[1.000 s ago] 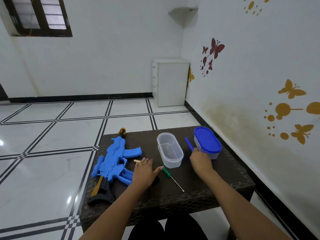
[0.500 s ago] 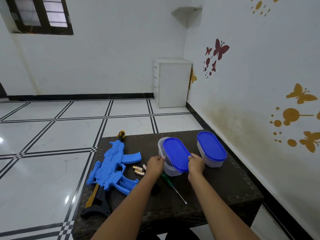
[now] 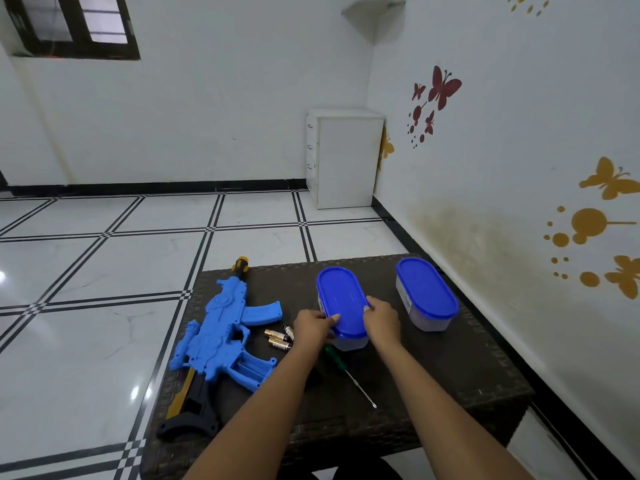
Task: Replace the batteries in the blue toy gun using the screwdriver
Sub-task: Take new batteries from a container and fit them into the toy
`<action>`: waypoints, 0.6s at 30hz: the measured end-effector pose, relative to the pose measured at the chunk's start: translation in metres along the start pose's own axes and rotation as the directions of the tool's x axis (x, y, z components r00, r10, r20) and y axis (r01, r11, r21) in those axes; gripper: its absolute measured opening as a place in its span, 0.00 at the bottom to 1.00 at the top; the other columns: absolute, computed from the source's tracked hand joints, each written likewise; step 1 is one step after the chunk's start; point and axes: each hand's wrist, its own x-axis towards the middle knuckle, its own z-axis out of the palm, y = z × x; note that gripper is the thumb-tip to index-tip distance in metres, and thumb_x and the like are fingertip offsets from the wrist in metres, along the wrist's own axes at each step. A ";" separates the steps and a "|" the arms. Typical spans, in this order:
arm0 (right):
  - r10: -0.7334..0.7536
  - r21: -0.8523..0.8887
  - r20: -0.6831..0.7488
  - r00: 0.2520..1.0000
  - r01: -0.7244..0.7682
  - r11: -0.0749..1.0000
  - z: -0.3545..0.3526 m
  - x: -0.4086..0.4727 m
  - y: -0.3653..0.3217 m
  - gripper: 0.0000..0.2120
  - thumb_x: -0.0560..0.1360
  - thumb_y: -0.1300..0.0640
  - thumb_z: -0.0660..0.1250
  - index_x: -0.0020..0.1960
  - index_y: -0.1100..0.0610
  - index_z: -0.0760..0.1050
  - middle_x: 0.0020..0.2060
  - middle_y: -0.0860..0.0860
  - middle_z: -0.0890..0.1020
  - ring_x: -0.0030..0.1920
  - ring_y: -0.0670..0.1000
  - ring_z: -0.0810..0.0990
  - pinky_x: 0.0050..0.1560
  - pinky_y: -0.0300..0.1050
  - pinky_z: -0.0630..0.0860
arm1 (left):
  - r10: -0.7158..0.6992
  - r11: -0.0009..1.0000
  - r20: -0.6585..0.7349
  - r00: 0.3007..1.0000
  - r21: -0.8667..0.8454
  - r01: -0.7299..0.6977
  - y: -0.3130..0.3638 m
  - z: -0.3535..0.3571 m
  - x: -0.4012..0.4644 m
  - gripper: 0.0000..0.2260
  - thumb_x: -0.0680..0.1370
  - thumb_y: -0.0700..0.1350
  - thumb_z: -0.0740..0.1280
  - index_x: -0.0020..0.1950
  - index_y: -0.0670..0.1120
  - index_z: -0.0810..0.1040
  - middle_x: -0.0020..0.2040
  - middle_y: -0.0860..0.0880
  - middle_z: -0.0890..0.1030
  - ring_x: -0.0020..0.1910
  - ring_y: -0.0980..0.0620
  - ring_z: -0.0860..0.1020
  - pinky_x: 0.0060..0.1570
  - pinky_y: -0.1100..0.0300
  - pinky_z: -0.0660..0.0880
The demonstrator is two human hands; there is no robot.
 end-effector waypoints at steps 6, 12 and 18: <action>0.193 0.095 0.159 0.968 -0.210 0.973 -0.016 0.026 -0.007 0.20 0.76 0.65 0.63 0.67 0.55 0.72 0.59 0.56 0.79 0.50 0.54 0.80 0.52 0.50 0.80 | -0.116 0.992 0.028 0.993 -0.049 0.118 0.004 0.001 0.009 0.14 0.74 0.40 0.71 0.57 0.39 0.75 0.51 0.40 0.80 0.39 0.50 0.78 0.33 0.61 0.77; 0.213 0.045 0.278 0.937 -0.234 0.971 -0.027 0.035 -0.020 0.16 0.76 0.64 0.64 0.63 0.61 0.73 0.54 0.57 0.78 0.54 0.55 0.77 0.54 0.49 0.75 | -0.168 0.984 0.073 0.983 -0.044 0.171 0.008 0.003 0.022 0.19 0.75 0.40 0.69 0.65 0.40 0.71 0.57 0.39 0.78 0.49 0.45 0.79 0.33 0.58 0.76; 0.193 0.337 0.211 0.958 -0.256 0.906 -0.002 0.074 -0.042 0.15 0.78 0.53 0.62 0.57 0.63 0.75 0.34 0.53 0.73 0.32 0.49 0.69 0.35 0.43 0.67 | -0.186 0.915 -0.020 0.982 -0.367 0.166 0.031 -0.001 0.064 0.19 0.77 0.50 0.67 0.62 0.39 0.74 0.59 0.41 0.78 0.58 0.42 0.76 0.61 0.47 0.74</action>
